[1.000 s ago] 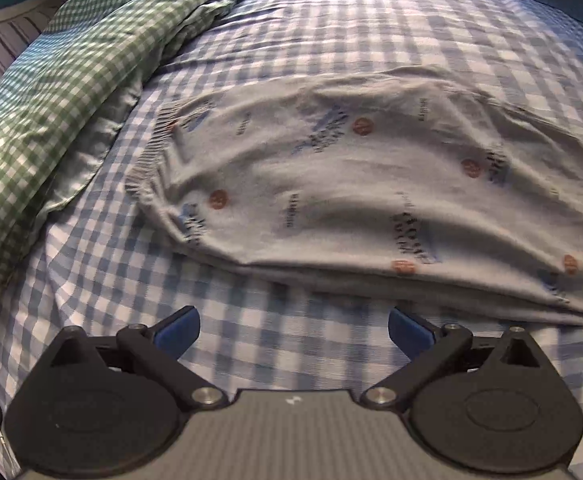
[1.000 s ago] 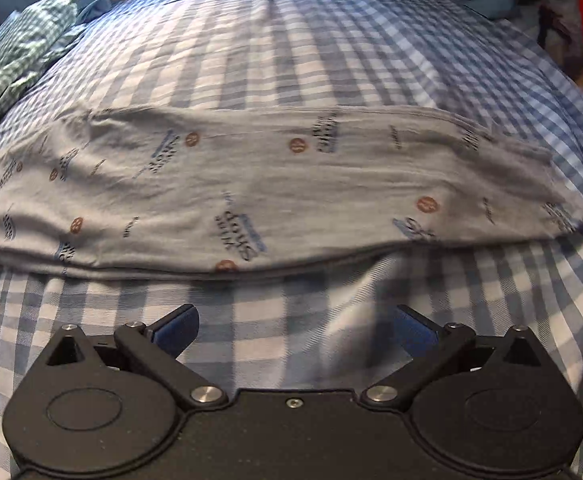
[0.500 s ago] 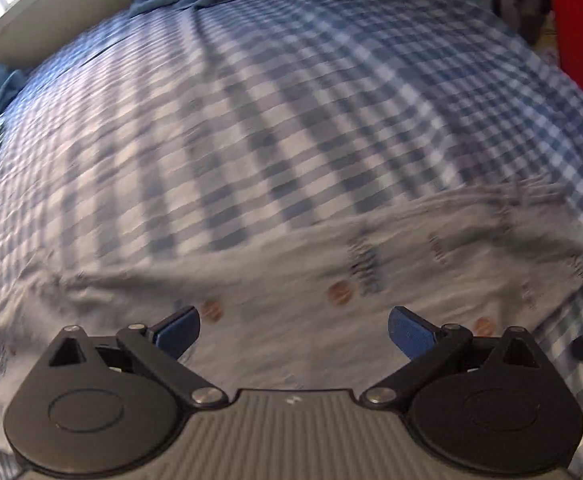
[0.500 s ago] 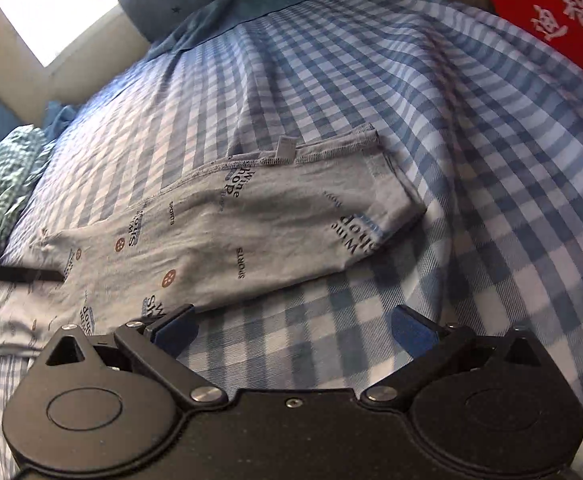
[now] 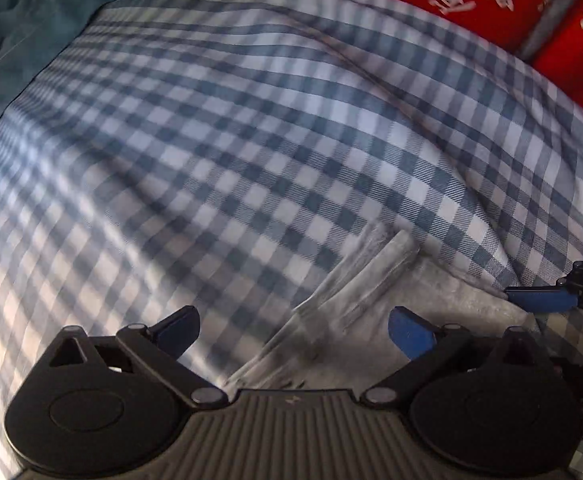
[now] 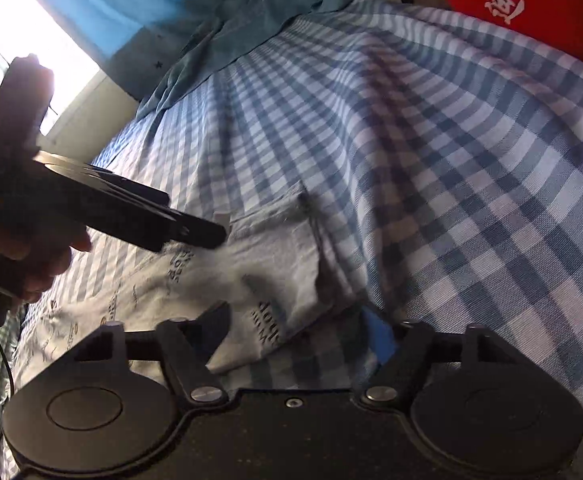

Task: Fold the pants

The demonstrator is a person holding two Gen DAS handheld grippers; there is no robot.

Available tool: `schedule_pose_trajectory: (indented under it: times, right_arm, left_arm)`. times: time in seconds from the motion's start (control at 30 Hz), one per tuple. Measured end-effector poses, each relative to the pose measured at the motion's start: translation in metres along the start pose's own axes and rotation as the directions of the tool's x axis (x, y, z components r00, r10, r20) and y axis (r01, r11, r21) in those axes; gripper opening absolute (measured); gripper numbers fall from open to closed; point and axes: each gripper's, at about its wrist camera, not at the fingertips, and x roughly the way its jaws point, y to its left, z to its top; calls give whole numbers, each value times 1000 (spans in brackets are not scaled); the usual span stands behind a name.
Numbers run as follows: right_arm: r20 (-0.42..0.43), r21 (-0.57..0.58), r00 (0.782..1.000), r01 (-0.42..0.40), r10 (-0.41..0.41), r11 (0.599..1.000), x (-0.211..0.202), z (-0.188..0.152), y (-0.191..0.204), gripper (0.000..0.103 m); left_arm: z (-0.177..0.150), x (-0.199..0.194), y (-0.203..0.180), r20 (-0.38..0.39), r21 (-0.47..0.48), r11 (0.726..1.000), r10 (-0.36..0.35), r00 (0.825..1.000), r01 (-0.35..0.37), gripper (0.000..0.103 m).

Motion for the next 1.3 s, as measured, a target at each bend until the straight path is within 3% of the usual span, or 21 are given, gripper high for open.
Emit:
schedule_pose_trajectory:
  times: [0.07, 0.17, 0.4, 0.47, 0.53, 0.67, 0.77, 0.9, 1.03, 1.13, 1.23, 1.27, 1.3]
  right_arm:
    - [7, -3, 1000, 12, -12, 1000, 0, 2, -5, 43]
    - [12, 8, 1000, 6, -6, 1000, 0, 2, -11, 36]
    - [23, -8, 1000, 18, -18, 1000, 3, 0, -11, 34]
    - [20, -29, 999, 50, -50, 998, 4, 1, -8, 20]
    - [15, -55, 998, 64, -63, 996, 4, 3, -5, 15]
    - [28, -231, 991, 132, -129, 964, 1, 2, 19, 4]
    - [58, -323, 988, 154, -143, 934, -5, 0, 37, 4]
    - [88, -413, 987, 161, -136, 897, -12, -4, 57, 3]
    - [98, -484, 987, 159, -128, 860, -13, -9, 74, 3]
    - [97, -515, 987, 157, -125, 843, -13, -13, 82, 3]
    - [93, -532, 987, 158, -128, 832, -11, -17, 88, 3]
    - [90, -533, 987, 158, -130, 831, -11, -18, 90, 3]
    - [88, -533, 987, 159, -133, 831, -10, -18, 91, 3]
  left_arm:
    - [6, 9, -7, -16, 30, 999, 12, 1000, -11, 102]
    - [10, 19, -10, -24, 27, 998, 54, 998, -53, 103]
    - [22, 23, 7, -76, -122, 990, 60, 995, -68, 102]
    - [24, 16, 9, -86, -156, 983, 87, 992, -100, 102]
    - [25, 6, 13, -77, -215, 971, 89, 993, -104, 101]
    - [22, -17, 26, -4, -380, 923, -69, 998, 63, 95]
    - [17, -25, 32, 37, -472, 857, -216, 976, 207, 89]
    - [12, -22, 35, 15, -555, 786, -318, 948, 272, 76]
    - [4, -8, 34, -41, -639, 716, -396, 918, 280, 66]
    - [0, 0, 28, -62, -664, 694, -420, 905, 277, 65]
    - [-3, 2, 21, -63, -667, 692, -424, 904, 277, 64]
    - [-4, 1, 19, -64, -660, 701, -411, 909, 270, 60]
    - [-3, 0, 17, -72, -650, 716, -392, 917, 255, 47]
